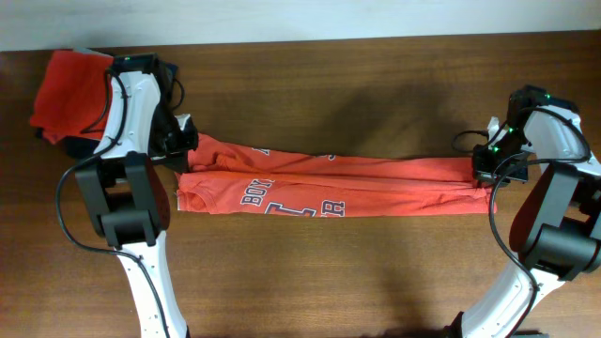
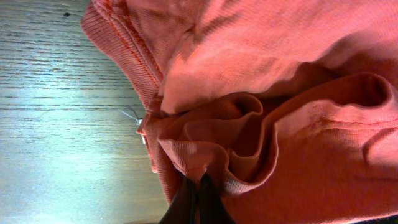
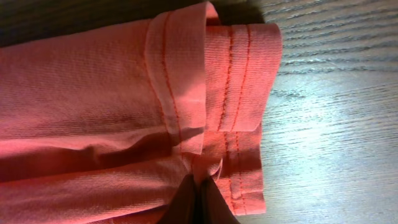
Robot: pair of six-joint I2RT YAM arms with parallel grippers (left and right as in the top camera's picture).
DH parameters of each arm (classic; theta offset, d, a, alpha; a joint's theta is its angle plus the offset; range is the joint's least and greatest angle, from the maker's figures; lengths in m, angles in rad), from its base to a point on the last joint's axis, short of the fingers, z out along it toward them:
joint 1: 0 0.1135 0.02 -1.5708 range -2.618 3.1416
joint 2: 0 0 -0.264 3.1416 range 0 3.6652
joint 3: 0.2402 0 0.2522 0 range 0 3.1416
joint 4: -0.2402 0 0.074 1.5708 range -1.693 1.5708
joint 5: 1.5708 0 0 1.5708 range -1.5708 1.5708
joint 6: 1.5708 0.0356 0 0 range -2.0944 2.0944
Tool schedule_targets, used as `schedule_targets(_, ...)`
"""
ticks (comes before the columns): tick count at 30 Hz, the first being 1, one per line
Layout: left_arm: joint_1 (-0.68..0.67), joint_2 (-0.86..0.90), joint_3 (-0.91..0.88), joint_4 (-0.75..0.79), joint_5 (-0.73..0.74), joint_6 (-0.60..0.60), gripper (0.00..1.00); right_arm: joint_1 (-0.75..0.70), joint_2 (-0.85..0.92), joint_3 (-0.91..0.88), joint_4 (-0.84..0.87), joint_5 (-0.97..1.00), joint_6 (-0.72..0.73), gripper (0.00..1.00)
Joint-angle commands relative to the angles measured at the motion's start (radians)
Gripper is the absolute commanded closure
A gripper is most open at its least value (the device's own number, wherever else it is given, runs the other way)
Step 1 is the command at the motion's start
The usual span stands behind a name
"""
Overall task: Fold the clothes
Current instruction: 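Lay the folded strip down and release both grippers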
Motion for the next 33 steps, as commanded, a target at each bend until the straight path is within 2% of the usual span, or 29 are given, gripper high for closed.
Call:
schedule_targets(1,-0.016,-0.028,-0.006,0.005,-0.003,-0.013,0.99,-0.003,-0.008,-0.004,0.0,0.055,0.013,0.96)
schedule_targets(10,-0.077,-0.028,-0.068,0.034,-0.024,-0.013,0.99,-0.003,-0.007,-0.009,-0.009,0.055,0.014,0.96)
schedule_targets(20,-0.084,-0.028,-0.155,0.06,-0.029,-0.014,0.99,-0.003,-0.007,-0.053,0.002,0.055,0.035,0.96)
schedule_targets(31,-0.114,-0.028,-0.167,0.072,-0.036,-0.013,0.99,-0.003,-0.007,-0.059,-0.007,0.055,0.042,0.96)
schedule_targets(32,-0.114,-0.028,-0.167,0.074,-0.042,-0.014,0.92,-0.003,-0.007,-0.059,-0.007,0.055,0.042,0.94)
schedule_targets(33,-0.114,-0.028,-0.167,0.074,-0.043,-0.013,0.81,-0.003,-0.007,-0.059,-0.007,0.055,0.042,0.78)
